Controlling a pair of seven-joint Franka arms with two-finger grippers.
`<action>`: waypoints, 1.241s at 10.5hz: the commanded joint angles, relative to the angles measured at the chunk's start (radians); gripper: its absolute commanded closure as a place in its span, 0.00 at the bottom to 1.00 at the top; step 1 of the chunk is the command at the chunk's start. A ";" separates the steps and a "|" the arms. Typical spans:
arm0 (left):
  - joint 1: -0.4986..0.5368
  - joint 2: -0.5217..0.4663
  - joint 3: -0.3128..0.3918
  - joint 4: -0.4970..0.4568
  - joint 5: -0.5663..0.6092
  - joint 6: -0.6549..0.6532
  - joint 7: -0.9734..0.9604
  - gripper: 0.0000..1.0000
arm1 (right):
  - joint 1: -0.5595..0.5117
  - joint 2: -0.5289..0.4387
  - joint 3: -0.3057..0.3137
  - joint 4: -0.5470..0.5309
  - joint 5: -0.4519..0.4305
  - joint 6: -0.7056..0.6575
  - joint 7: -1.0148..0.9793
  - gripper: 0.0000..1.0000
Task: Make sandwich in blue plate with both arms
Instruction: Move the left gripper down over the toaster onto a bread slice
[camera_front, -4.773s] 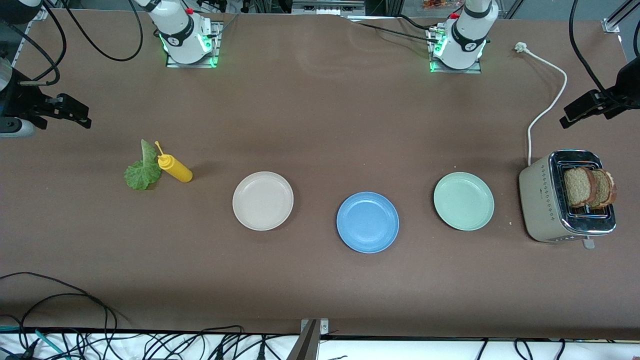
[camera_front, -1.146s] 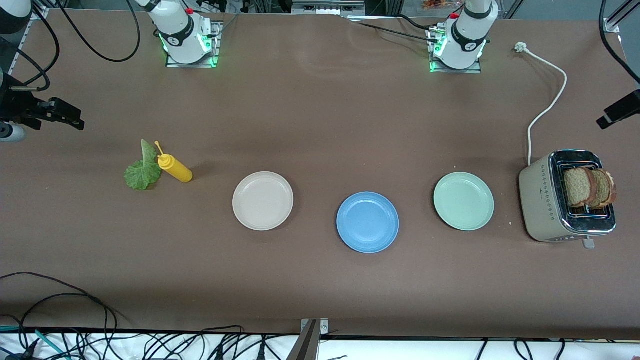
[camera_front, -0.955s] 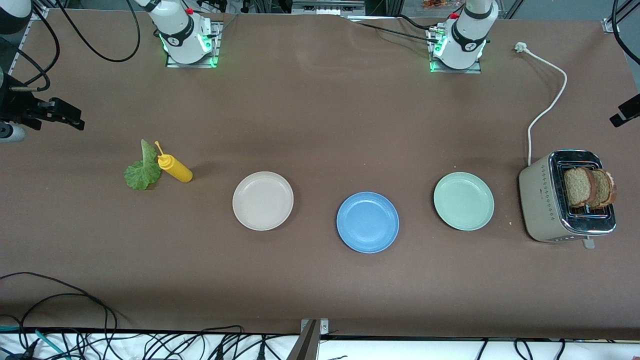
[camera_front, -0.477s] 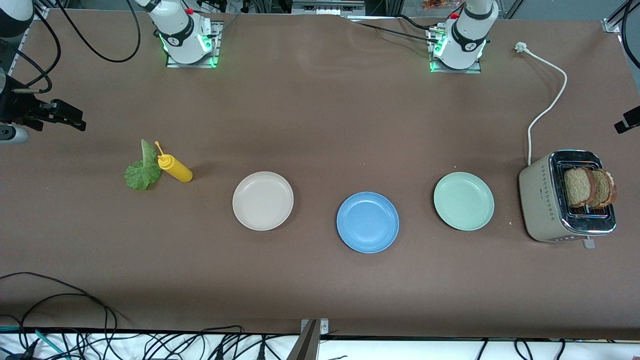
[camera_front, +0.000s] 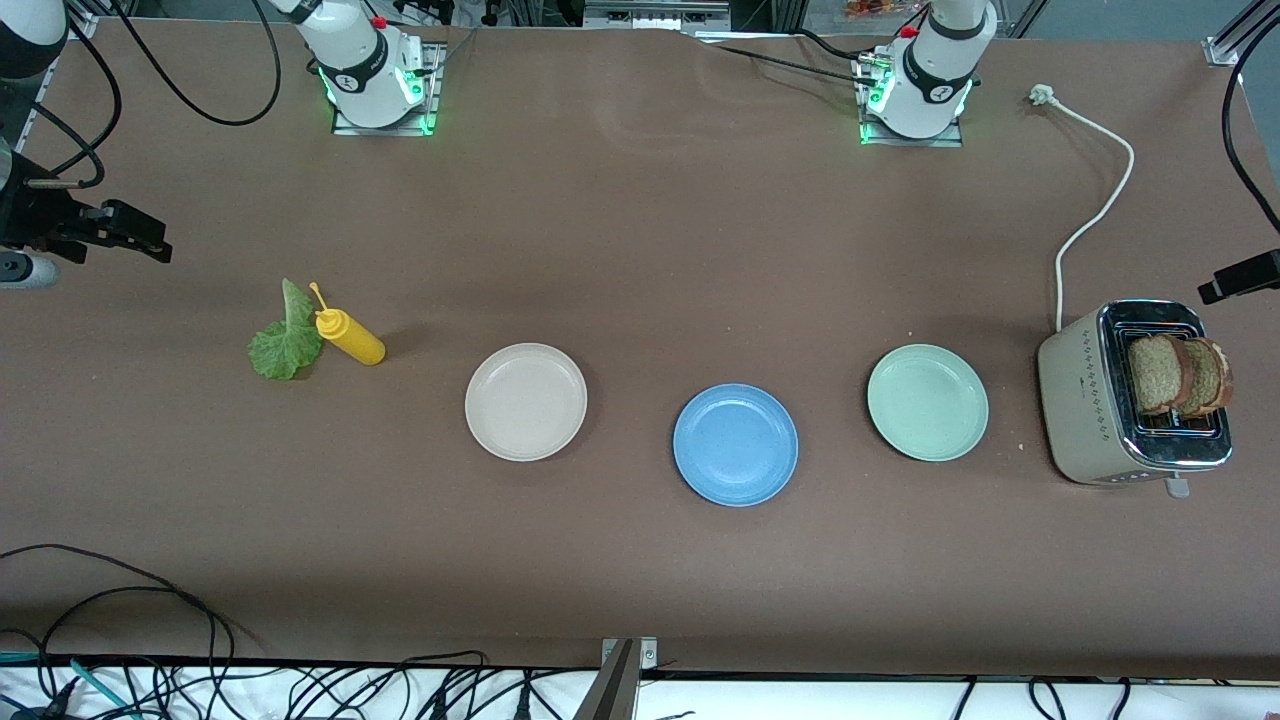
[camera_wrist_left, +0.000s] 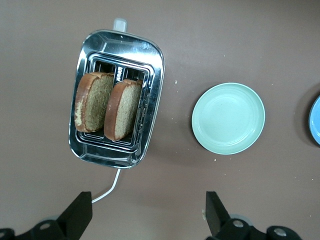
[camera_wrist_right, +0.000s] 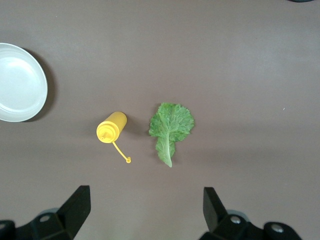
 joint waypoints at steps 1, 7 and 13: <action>0.010 0.053 -0.007 0.010 0.018 0.009 0.027 0.00 | -0.006 -0.006 -0.002 -0.005 0.009 -0.001 -0.017 0.00; 0.029 0.146 -0.004 0.012 0.029 0.050 0.123 0.00 | -0.006 -0.001 -0.003 -0.006 0.009 -0.002 -0.017 0.00; 0.037 0.255 -0.006 0.013 0.064 0.106 0.156 0.00 | -0.006 0.001 -0.003 -0.006 0.012 -0.001 -0.017 0.00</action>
